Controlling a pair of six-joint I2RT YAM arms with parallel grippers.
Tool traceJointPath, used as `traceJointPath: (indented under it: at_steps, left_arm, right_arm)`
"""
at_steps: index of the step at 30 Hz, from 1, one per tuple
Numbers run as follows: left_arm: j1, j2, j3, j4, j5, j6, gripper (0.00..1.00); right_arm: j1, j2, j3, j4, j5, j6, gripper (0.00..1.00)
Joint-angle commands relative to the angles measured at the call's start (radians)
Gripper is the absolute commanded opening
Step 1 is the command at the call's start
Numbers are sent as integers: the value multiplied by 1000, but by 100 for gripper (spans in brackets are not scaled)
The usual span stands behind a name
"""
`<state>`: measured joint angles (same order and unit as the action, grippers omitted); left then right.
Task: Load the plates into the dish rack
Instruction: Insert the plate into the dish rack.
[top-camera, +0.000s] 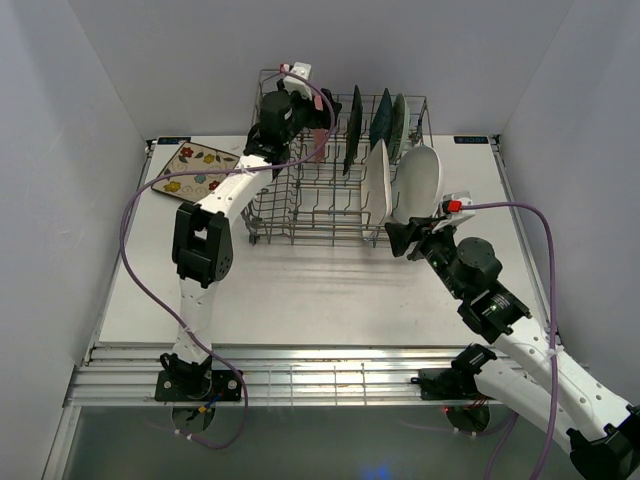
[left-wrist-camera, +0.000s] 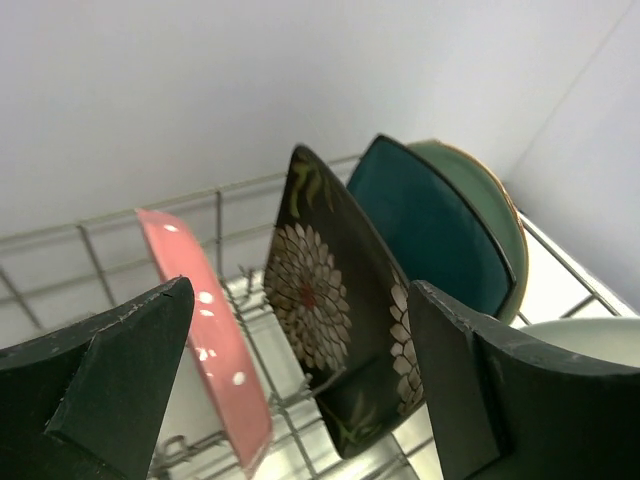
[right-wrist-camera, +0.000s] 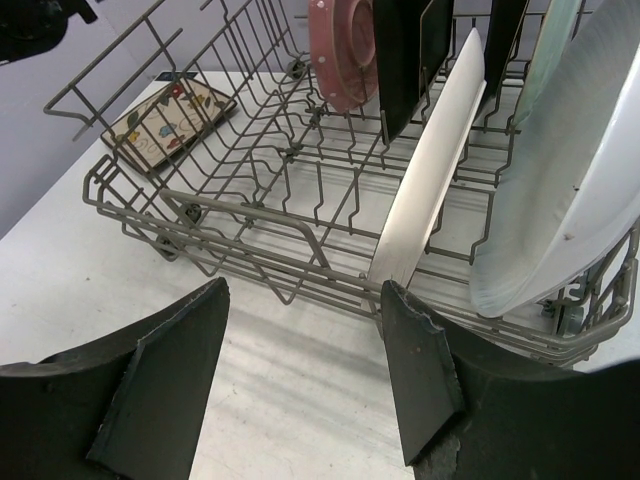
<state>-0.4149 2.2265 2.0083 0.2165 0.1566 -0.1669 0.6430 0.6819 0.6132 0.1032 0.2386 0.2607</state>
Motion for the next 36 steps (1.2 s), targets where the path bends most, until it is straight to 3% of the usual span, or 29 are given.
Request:
traceJointPath:
  at_steps: [1,11,16,29,36]
  left_arm:
    - [-13,-128,-14,-12,-106,130,98]
    - [-13,-218,-80,-34,-184,245,98]
    - [-12,-341,-155,-34,-196,260,98]
    - [14,-732,-519,-8,-291,454,98]
    - [151,-933,-739,12,-266,423,98]
  right_arm:
    - [4,-1,16,35,-18,12,68]
    - [4,-8,17,23,-15,11,68]
    - [4,-8,22,4,-9,8,68]
    - [4,-18,26,-25,-9,2,68]
    - [4,-8,28,-25,-22,0,69]
